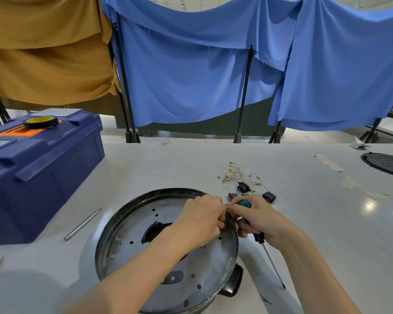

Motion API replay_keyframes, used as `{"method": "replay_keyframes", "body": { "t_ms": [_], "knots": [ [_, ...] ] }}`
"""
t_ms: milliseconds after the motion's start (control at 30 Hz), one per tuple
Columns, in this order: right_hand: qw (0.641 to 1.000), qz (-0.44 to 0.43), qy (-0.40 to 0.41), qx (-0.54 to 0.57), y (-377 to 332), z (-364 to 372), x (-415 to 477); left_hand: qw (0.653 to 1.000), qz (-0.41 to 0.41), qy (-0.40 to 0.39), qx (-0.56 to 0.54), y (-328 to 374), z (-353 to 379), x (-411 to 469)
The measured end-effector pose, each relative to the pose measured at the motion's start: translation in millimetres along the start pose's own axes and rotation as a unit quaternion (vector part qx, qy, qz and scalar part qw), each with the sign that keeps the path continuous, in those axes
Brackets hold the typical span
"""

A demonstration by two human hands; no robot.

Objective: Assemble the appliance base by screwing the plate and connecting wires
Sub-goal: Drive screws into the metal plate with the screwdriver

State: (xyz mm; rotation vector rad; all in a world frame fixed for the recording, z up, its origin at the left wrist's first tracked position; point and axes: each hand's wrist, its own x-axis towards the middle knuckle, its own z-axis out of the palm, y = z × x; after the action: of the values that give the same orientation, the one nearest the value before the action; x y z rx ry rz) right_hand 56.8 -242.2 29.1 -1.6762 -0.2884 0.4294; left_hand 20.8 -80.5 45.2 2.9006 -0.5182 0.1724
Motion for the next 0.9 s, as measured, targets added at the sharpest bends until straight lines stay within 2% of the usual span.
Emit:
{"method": "replay_keyframes", "body": {
  "t_ms": [333, 533, 733, 833, 900],
  "knots": [
    [1.0, -0.001, -0.001, 0.0, 1, -1, 1, 0.997, 0.042, -0.03, -0.058, -11, -6, -11],
    [1.0, 0.0, -0.001, -0.003, -1, 0, -2, 0.994, 0.021, -0.042, -0.1, -10, -11, -10],
    [0.997, -0.009, 0.007, -0.077, -2, 9, -4, 0.997, 0.036, -0.027, -0.071, -1, -6, -10],
    [0.998, -0.019, 0.002, -0.055, -5, 7, -5, 0.987, -0.001, -0.034, -0.157, -7, -7, -9],
    [0.995, -0.023, -0.006, -0.095, -6, 9, -5, 0.973, -0.028, -0.035, -0.228, -14, -8, -10]
  ]
}}
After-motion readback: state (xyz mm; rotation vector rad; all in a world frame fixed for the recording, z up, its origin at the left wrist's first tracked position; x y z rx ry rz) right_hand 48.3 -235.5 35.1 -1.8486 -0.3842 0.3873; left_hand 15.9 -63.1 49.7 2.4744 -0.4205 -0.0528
